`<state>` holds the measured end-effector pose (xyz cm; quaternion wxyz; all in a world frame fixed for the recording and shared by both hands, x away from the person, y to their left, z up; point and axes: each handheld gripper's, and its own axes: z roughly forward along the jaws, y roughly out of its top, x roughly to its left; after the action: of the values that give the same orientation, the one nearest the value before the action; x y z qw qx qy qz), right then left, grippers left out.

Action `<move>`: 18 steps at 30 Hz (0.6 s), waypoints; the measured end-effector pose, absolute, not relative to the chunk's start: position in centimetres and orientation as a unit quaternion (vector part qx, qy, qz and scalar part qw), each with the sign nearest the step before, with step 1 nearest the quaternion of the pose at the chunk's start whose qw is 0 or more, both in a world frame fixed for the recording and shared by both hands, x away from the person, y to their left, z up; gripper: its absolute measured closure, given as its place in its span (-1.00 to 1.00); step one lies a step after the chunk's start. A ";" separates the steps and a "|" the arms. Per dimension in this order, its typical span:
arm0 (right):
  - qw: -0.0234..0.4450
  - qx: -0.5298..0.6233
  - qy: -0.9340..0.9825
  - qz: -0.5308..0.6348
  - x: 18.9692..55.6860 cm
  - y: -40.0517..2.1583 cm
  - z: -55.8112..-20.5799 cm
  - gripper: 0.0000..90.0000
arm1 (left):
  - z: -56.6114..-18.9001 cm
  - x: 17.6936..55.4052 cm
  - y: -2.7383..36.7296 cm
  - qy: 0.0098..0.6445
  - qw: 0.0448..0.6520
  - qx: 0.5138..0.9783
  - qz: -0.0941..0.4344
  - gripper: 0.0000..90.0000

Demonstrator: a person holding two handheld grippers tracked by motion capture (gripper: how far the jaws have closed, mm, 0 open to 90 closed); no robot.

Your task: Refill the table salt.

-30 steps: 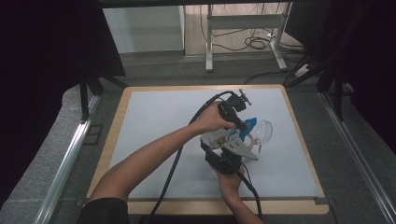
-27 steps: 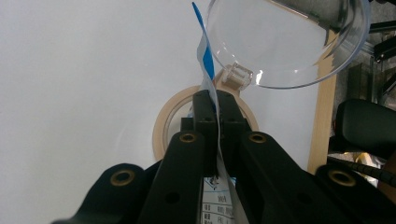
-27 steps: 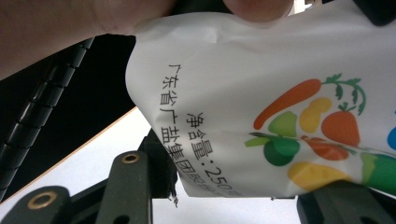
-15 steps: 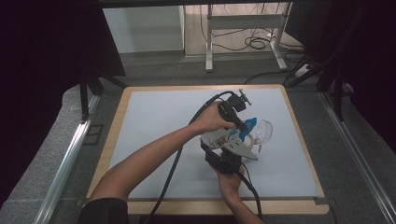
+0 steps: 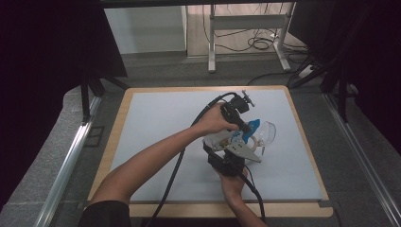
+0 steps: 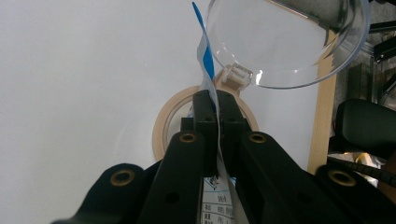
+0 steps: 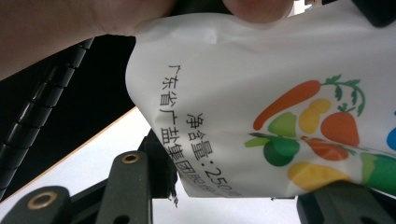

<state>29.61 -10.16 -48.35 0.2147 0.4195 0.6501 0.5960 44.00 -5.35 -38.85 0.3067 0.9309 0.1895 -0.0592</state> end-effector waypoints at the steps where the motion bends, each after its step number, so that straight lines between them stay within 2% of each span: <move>1: 0.215 0.419 0.650 0.596 29.6 -10.2 -48.3 0.20 | -38.8 44.0 -5.4 0.189 0.307 0.931 -0.059 0.99; 18: 0.216 0.420 0.648 0.597 29.6 -10.2 -48.2 0.20 | -38.7 44.0 -5.5 0.188 0.304 0.932 -0.060 0.99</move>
<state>29.57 -10.22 -48.23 0.2157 0.4201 0.6481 0.5975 44.02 -5.50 -38.75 0.3041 0.9320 0.1878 -0.0596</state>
